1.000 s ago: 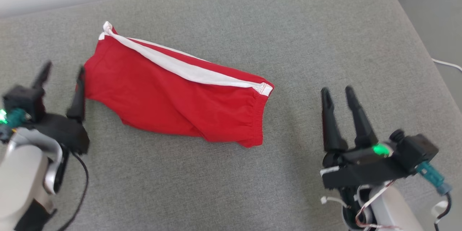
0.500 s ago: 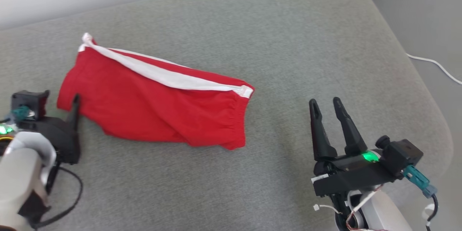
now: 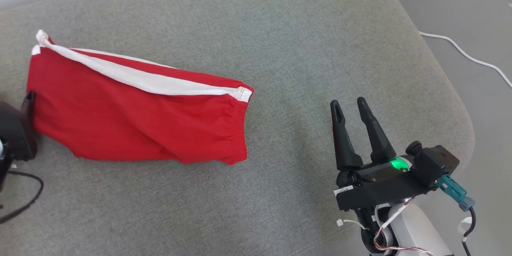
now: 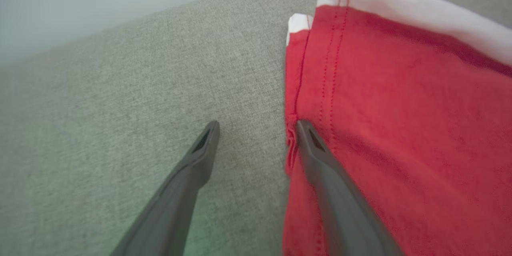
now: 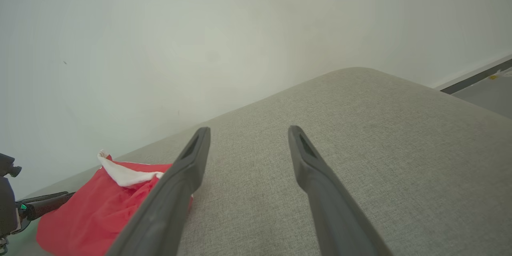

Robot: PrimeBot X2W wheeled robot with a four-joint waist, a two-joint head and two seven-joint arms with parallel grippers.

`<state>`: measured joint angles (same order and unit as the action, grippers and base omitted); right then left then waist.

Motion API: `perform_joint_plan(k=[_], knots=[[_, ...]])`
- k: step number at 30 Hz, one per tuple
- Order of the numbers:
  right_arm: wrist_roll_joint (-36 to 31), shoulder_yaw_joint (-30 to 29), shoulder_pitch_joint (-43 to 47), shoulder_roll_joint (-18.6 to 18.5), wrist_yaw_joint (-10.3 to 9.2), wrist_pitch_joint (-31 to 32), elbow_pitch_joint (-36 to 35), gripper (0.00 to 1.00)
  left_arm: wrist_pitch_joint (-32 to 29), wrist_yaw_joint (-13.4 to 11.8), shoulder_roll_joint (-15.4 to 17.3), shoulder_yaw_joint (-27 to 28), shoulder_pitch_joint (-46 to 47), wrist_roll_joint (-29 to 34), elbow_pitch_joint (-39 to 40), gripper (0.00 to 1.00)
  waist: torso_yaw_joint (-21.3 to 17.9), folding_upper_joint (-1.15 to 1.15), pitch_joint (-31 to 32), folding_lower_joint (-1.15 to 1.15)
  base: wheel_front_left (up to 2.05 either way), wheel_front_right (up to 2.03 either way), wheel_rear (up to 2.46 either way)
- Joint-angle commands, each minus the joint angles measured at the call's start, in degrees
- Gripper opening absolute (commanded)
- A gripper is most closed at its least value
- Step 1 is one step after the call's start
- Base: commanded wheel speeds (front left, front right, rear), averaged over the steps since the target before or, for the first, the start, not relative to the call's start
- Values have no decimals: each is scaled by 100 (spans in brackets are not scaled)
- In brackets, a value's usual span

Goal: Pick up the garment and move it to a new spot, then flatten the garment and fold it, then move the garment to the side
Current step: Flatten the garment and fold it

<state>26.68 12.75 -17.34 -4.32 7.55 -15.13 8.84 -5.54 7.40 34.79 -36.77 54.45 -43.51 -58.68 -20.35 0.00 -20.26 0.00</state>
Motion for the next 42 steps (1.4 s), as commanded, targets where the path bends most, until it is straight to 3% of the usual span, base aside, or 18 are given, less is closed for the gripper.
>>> perform_joint_plan(k=[1,4,11,20,21,23,24,30,42], knots=[[-42,3,32,57,-13,-2,28,100,-218,5,-14,-47,-94,-237,28,100,-54,0,-37,0,0,0,0],[-63,-12,30,66,-13,-3,25,100,-603,31,-63,-174,-278,-589,267,100,-25,0,8,0,0,0,0],[-106,-96,91,13,-13,-2,36,100,-753,6,203,-454,-53,-910,799,100,155,0,150,0,0,0,0],[-92,23,8,6,-13,-2,112,100,-1139,6,152,-668,-136,-1306,813,100,209,0,234,0,0,0,0],[-82,29,3,-4,-13,-2,115,100,-1162,7,152,-684,-149,-1363,819,91,203,0,241,0,0,0,0],[-57,20,15,-34,-13,-2,114,100,-1225,7,171,-716,-172,-1477,844,6,192,0,249,0,0,0,0],[-52,16,28,-38,-13,-2,114,100,-1213,7,187,-692,-186,-1568,844,0,184,0,251,0,0,0,0],[-119,-14,83,-73,-13,-3,138,100,-1103,-2,252,-791,-199,-1720,871,0,259,0,331,0,0,0,0],[-158,-136,350,-104,-13,-3,205,100,-116,-1,178,-998,-663,-1668,1377,0,869,0,914,0,0,0,0]])
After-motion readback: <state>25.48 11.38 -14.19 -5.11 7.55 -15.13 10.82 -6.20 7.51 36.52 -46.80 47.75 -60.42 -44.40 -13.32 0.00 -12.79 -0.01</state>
